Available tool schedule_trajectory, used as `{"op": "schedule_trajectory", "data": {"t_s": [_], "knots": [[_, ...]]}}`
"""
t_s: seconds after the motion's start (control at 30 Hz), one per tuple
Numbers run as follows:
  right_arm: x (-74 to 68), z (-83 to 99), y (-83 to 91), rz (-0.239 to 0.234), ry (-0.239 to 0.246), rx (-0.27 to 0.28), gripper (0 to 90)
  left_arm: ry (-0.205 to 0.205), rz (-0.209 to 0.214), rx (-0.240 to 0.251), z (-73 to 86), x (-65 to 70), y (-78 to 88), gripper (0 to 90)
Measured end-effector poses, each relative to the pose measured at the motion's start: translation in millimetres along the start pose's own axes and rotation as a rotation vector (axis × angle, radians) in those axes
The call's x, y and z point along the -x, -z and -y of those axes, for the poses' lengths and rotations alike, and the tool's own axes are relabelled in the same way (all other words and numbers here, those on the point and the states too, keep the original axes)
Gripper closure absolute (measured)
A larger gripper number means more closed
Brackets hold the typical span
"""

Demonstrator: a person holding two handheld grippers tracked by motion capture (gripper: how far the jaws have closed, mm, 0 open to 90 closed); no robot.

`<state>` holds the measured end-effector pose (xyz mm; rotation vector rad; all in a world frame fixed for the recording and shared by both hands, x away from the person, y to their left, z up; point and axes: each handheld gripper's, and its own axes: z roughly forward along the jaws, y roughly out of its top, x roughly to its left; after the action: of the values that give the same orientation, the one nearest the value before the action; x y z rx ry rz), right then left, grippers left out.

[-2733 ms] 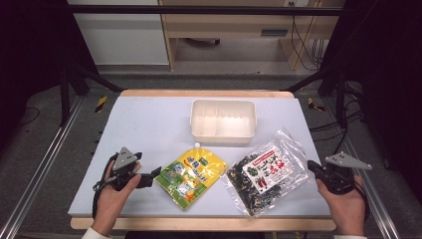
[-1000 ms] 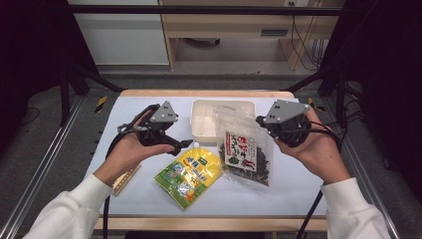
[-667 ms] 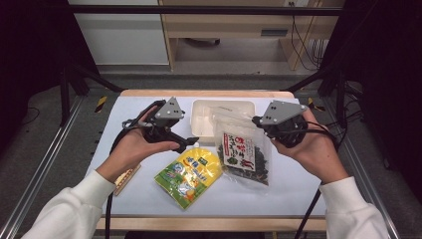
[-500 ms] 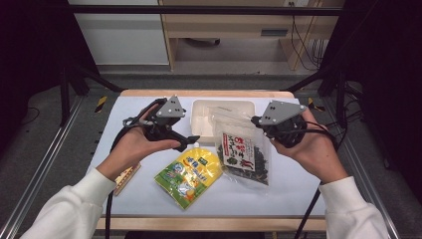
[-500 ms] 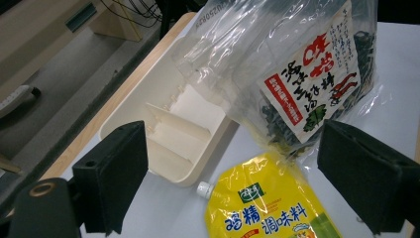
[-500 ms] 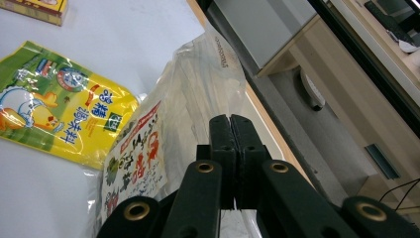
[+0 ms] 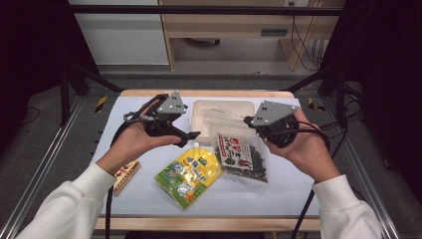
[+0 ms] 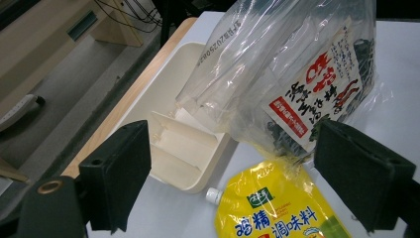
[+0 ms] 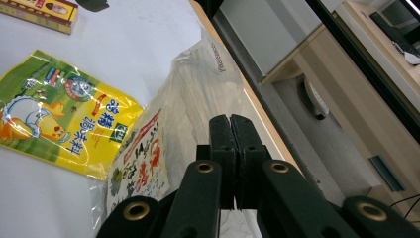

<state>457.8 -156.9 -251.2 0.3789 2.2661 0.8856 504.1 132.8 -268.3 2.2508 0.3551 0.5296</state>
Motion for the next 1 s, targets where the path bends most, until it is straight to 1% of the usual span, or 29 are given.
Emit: {"op": "schedule_trajectory", "data": {"t_s": [0.07, 0.2, 0.3, 0.43, 0.67, 0.7, 0.87, 0.93, 1.0], "knots": [[-0.5, -1.0, -0.4, -0.002, 0.001, 0.002, 89.3, -0.003, 0.002, 0.0, -0.8, 0.3, -0.7, 14.4], [-1.1, -1.3, -1.5, -0.002, -0.002, 0.007, 89.2, -0.031, 0.02, 0.001, -2.7, 0.6, -4.2, 14.3], [-1.6, -2.3, -2.8, -0.006, -0.002, 0.011, 89.2, -0.037, 0.027, -0.004, -3.1, 0.9, -8.1, 14.3], [-3.1, -6.7, -3.2, -0.02, 0.009, 0.014, 89.3, -0.061, 0.035, -0.014, -3.1, 2.1, -14.1, 14.3], [-5.0, -11.1, -5.4, -0.035, 0.022, 0.024, 89.2, -0.064, 0.028, -0.022, -4.4, -1.9, -24.4, 14.3], [-5.4, -11.7, -5.7, -0.037, 0.023, 0.026, 89.2, -0.071, 0.018, -0.025, -5.0, -4.0, -26.8, 14.3], [-6.9, -13.6, -6.3, -0.048, 0.028, 0.033, 89.2, -0.065, 0.016, -0.024, -5.6, -8.2, -32.1, 14.2], [-7.3, -13.9, -6.3, -0.049, 0.028, 0.034, 89.2, -0.065, 0.024, -0.03, -5.3, -9.6, -35.5, 14.2], [-8.1, -14.2, -6.2, -0.052, 0.029, 0.038, 89.2, -0.064, 0.042, -0.024, -4.9, -9.7, -39.2, 14.1]]}}
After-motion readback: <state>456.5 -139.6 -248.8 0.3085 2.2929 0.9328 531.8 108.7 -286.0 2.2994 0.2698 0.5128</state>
